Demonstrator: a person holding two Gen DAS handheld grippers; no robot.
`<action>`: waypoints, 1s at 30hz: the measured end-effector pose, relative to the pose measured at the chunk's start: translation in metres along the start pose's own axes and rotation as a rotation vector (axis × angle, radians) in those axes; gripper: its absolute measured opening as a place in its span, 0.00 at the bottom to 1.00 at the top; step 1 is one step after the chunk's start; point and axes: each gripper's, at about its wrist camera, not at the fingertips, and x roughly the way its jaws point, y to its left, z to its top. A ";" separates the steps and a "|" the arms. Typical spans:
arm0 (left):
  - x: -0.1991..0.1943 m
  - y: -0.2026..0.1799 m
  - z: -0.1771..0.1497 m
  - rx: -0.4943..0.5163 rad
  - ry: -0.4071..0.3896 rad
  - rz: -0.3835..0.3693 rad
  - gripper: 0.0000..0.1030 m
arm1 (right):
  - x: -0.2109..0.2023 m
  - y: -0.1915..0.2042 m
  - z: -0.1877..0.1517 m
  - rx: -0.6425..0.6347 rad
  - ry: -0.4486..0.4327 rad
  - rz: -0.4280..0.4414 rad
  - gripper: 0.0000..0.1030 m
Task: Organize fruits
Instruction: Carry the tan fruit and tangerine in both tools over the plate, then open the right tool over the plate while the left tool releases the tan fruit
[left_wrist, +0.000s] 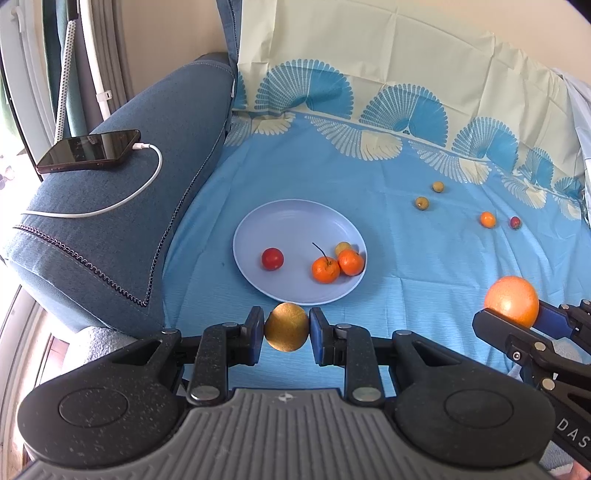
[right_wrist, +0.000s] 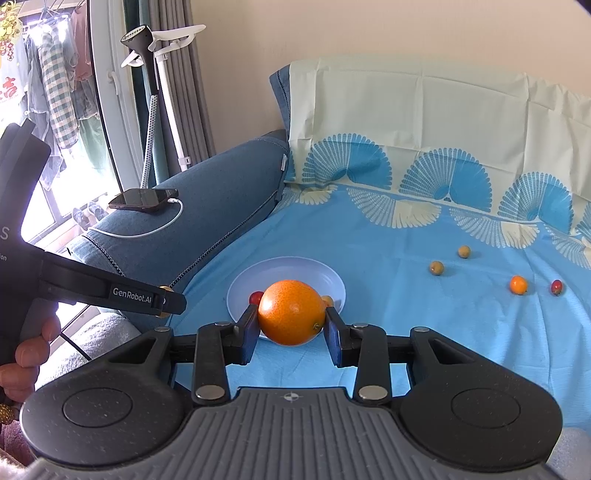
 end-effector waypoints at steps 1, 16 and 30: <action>0.001 -0.001 0.000 -0.001 0.001 0.000 0.28 | 0.001 0.000 0.000 -0.001 0.002 -0.001 0.38; 0.020 0.008 0.018 -0.031 0.013 0.009 0.28 | 0.024 -0.004 0.006 -0.007 0.028 -0.023 0.38; 0.053 0.012 0.054 -0.037 0.021 0.016 0.28 | 0.064 -0.021 0.016 -0.006 0.058 -0.027 0.38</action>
